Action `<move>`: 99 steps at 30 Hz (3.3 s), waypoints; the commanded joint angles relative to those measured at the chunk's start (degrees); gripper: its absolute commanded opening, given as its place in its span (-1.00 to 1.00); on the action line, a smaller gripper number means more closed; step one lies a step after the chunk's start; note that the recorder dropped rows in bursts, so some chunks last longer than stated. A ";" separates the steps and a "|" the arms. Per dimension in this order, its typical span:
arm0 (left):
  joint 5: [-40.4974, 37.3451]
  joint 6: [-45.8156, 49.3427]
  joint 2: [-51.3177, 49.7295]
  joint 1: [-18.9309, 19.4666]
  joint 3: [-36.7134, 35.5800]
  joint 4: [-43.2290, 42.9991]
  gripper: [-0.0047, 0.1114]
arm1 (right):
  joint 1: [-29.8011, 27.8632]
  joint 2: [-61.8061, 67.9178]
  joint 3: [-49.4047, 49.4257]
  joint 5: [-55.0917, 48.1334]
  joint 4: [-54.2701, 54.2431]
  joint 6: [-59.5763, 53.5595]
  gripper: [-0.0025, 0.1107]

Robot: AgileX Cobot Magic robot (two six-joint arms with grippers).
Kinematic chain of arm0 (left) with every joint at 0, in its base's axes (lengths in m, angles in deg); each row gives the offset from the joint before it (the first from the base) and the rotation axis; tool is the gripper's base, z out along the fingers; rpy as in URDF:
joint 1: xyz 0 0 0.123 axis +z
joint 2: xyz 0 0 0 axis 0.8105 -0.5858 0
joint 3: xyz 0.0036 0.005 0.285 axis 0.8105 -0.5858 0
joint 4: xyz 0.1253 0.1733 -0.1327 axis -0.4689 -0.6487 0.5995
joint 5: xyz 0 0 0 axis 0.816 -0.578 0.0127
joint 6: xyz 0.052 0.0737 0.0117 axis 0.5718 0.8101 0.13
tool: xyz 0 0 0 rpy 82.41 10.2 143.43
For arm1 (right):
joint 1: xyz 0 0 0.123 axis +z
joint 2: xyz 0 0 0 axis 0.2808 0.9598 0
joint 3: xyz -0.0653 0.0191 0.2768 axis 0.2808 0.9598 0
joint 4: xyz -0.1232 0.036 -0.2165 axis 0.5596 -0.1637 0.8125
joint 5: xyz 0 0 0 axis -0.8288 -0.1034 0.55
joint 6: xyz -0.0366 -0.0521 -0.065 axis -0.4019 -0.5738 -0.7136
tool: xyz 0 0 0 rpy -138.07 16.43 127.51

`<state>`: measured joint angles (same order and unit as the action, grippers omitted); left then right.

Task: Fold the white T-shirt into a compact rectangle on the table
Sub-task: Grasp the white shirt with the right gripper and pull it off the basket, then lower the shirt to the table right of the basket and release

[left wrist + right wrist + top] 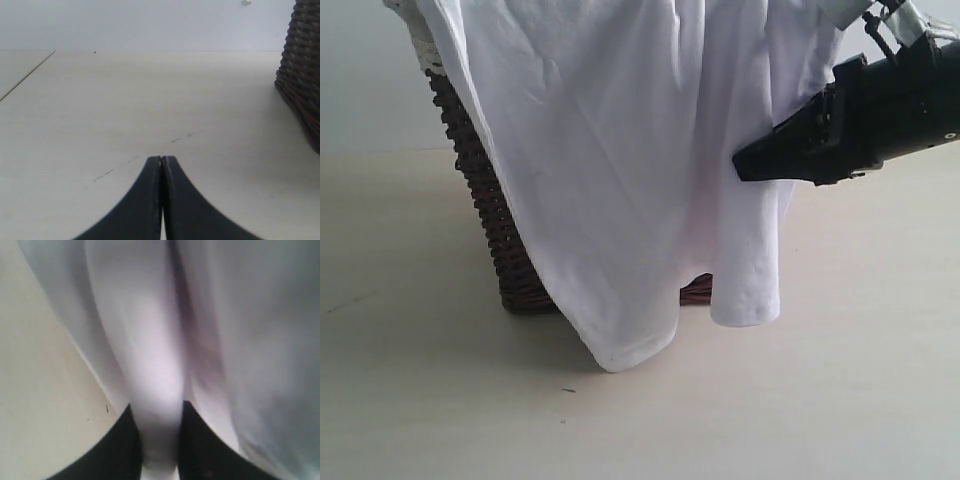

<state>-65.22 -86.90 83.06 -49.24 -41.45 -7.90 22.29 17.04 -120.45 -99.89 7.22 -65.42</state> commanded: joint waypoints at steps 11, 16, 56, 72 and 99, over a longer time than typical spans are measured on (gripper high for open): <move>0.24 0.07 0.39 0.02 -0.18 -0.22 -0.92 | 0.06 -8.95 -1.47 -10.38 -6.89 0.63 -0.96; 0.24 0.07 0.39 0.02 -0.18 -0.22 -0.92 | 0.06 -18.70 -7.90 -4.25 -28.31 -22.86 -0.96; 0.24 0.07 0.39 0.02 -0.18 -0.22 -0.92 | 0.06 -23.15 -25.63 -8.45 8.75 13.42 -0.96; 0.24 0.07 0.39 0.02 -0.18 -0.22 -0.92 | 0.06 -12.56 9.12 -5.28 -30.26 -41.35 -0.96; 0.24 0.07 0.39 0.02 -0.18 -0.22 -0.92 | 0.06 -17.51 -10.20 -11.17 -8.47 -24.36 -0.96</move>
<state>-65.22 -86.90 83.06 -49.24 -41.45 -7.90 22.29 2.89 -130.01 -109.53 7.12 -87.93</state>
